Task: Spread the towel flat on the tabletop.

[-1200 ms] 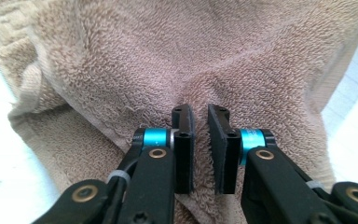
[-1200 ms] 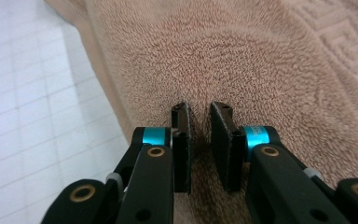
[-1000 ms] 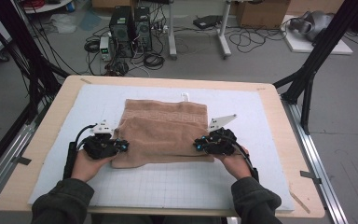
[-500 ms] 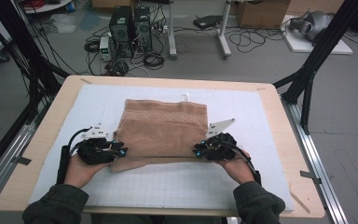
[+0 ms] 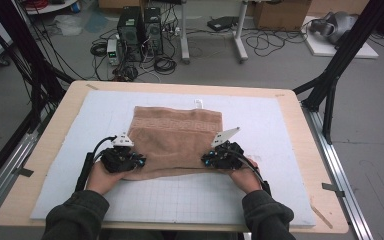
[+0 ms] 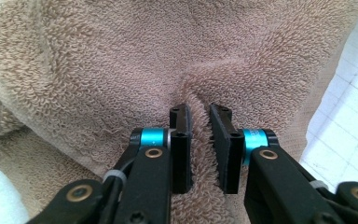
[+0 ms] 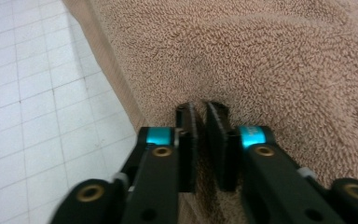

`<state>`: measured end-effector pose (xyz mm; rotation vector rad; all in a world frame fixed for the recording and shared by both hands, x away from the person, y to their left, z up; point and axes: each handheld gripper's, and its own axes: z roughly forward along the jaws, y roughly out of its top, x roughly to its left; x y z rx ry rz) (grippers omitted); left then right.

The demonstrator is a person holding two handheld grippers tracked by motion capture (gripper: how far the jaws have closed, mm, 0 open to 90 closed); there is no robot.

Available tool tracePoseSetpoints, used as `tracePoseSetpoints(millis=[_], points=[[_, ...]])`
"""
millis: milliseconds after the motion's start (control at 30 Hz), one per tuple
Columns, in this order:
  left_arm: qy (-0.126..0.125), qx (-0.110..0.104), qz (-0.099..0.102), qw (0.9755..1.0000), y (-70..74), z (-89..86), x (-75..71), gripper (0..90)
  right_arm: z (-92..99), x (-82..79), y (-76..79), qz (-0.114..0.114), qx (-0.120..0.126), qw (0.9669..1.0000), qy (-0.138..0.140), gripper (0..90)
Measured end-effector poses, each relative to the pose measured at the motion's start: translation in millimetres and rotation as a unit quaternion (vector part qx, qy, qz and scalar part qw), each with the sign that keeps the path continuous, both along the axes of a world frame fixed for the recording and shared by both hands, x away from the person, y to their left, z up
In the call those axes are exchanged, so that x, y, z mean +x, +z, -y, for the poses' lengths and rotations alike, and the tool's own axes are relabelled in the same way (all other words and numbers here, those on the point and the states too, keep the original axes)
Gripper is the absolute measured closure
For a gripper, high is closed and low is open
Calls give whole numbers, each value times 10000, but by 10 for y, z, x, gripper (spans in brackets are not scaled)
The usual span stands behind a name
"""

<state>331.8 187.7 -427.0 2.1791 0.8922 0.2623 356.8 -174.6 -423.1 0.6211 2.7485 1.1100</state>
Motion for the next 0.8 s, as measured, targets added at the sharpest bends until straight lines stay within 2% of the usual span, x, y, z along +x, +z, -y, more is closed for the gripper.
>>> tracePoseSetpoints(millis=[100,233,267,433,567,700,800], points=[[14,-77,81,9999,54,-33,-37,809,15,-36,47,75,-2,10000,14,866],[43,-305,214,9993,164,-96,-112,810,81,-75,125,75,225,9997,-49,867],[61,-412,245,9988,194,-109,-139,810,106,-93,160,116,278,9995,2,867],[27,-666,359,9971,329,-157,-238,823,170,-203,325,277,458,9986,54,867],[-27,-751,471,9961,452,-186,-321,826,200,-285,510,410,601,9972,157,867],[-178,-789,587,9950,575,-234,-507,831,208,-415,659,484,668,9958,396,866],[-346,-870,623,9937,676,-293,-750,834,218,-597,763,516,823,9933,618,864]])
